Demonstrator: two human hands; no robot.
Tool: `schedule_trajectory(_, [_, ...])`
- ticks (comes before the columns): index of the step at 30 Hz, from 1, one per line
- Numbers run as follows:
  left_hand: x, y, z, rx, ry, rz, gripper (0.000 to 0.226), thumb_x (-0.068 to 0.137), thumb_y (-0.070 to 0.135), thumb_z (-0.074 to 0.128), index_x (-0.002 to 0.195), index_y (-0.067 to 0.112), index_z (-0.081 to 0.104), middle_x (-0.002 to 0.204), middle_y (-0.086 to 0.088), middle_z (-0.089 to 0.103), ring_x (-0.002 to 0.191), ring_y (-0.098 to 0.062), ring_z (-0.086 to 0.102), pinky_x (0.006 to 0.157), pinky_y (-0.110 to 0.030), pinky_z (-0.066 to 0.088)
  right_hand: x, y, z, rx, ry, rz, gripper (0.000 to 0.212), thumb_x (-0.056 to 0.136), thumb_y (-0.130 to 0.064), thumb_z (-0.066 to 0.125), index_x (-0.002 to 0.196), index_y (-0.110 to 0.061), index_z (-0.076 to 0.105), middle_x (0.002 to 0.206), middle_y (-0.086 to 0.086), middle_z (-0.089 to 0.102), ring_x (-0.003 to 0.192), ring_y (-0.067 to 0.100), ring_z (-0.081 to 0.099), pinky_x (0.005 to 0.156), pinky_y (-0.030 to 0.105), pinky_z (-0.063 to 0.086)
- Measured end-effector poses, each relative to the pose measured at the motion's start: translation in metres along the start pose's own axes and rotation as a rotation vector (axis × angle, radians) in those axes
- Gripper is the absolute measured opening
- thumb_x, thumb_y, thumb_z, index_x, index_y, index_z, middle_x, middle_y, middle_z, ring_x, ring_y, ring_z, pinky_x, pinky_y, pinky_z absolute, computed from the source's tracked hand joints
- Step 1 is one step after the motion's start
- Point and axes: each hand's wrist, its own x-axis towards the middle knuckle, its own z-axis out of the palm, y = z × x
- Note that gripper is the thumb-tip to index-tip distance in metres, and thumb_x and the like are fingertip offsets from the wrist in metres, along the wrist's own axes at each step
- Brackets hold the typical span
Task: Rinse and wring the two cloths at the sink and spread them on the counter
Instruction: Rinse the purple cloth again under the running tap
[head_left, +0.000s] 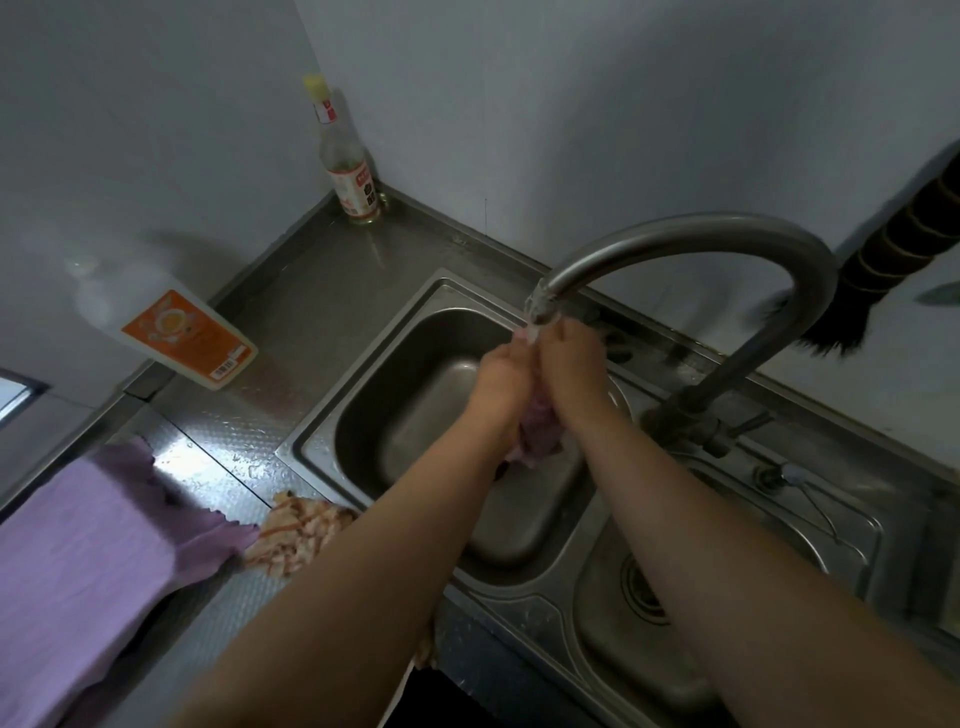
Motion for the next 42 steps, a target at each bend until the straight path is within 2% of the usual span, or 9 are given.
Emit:
schedule_trajectory(3, [0.007,0.002,-0.013,-0.071,-0.042,0.017,0.035,0.104,0.029,0.039,0.09,0.009,0.064,0.06,0.0,0.063,0.05,-0.007,0.06,0.047,-0.018,0.046,-0.02,-0.004,0.008,-0.095,0.005,-0.121,0.037,0.101,-0.032,0.037,0.071,-0.019,0.053,0.064,-0.004,0.053,0.06,0.013,0.053,0.054,0.029,0.038])
schedule_trajectory(10, [0.012,0.004,-0.04,-0.103,-0.222,0.14,0.027,0.104,0.027,0.038,0.099,0.013,0.06,0.085,-0.004,0.065,0.077,-0.015,0.062,0.074,-0.03,0.051,0.0,0.026,-0.023,0.355,-0.315,0.35,0.061,0.09,-0.07,0.035,0.095,-0.018,0.066,0.103,0.005,0.066,0.101,0.02,0.061,0.092,0.036,0.047])
schedule_trajectory(13, [0.016,0.002,-0.055,-0.048,-0.217,0.195,0.029,0.104,0.023,0.035,0.096,0.009,0.058,0.085,-0.008,0.062,0.078,-0.016,0.059,0.073,-0.028,0.049,-0.003,0.047,-0.02,0.411,-0.512,0.309,0.059,0.073,-0.071,0.062,0.087,-0.015,0.07,0.094,0.005,0.07,0.096,0.025,0.065,0.088,0.042,0.05])
schedule_trajectory(18, [0.019,-0.003,-0.063,-0.055,-0.014,0.148,0.032,0.1,0.022,0.039,0.092,0.007,0.066,0.088,-0.009,0.069,0.08,-0.021,0.064,0.07,-0.03,0.053,-0.006,0.05,-0.019,0.589,-0.282,0.18,0.028,0.087,-0.054,0.057,0.087,-0.028,0.067,0.094,-0.002,0.069,0.099,0.019,0.062,0.091,0.049,0.049])
schedule_trajectory(21, [0.013,-0.001,-0.051,-0.043,0.049,0.073,0.032,0.097,0.018,0.038,0.102,0.003,0.066,0.096,-0.02,0.069,0.094,-0.032,0.065,0.084,-0.039,0.053,-0.02,0.032,-0.012,0.497,-0.26,0.054,0.025,0.096,-0.029,0.051,0.073,-0.02,0.059,0.066,-0.009,0.058,0.063,-0.002,0.055,0.068,0.02,0.045])
schedule_trajectory(23, [0.004,0.004,-0.035,-0.028,0.037,0.056,0.026,0.098,0.013,0.039,0.094,0.004,0.062,0.075,-0.013,0.064,0.072,-0.021,0.067,0.062,-0.027,0.054,-0.029,0.014,-0.001,0.249,-0.227,-0.069,0.032,0.098,-0.026,0.049,0.067,-0.017,0.052,0.056,-0.008,0.052,0.05,-0.003,0.049,0.053,0.014,0.04])
schedule_trajectory(28, [-0.01,-0.005,0.001,-0.032,0.023,0.096,0.031,0.101,0.022,0.045,0.077,0.008,0.058,0.055,-0.004,0.054,0.038,-0.006,0.053,0.039,-0.018,0.04,0.008,-0.003,-0.005,0.011,-0.066,0.057,0.025,0.099,-0.018,0.041,0.085,-0.006,0.058,0.085,0.015,0.061,0.095,0.034,0.062,0.07,0.028,0.039])
schedule_trajectory(36, [-0.002,-0.003,-0.002,-0.021,0.025,-0.021,0.037,0.104,0.026,0.04,0.074,0.01,0.055,0.038,0.003,0.049,0.031,-0.008,0.046,0.034,-0.015,0.034,0.003,0.003,0.0,-0.06,-0.022,-0.041,0.033,0.099,-0.023,0.041,0.078,-0.007,0.062,0.081,0.016,0.065,0.08,0.033,0.063,0.071,0.044,0.05])
schedule_trajectory(42, [0.004,0.009,-0.018,-0.189,-0.034,-0.096,0.031,0.102,0.023,0.041,0.076,0.013,0.054,0.06,-0.002,0.046,0.048,-0.012,0.044,0.046,-0.023,0.036,-0.024,0.004,0.011,-0.135,0.0,-0.234,0.033,0.101,-0.036,0.041,0.078,-0.017,0.056,0.066,-0.005,0.054,0.061,0.009,0.054,0.055,0.024,0.038])
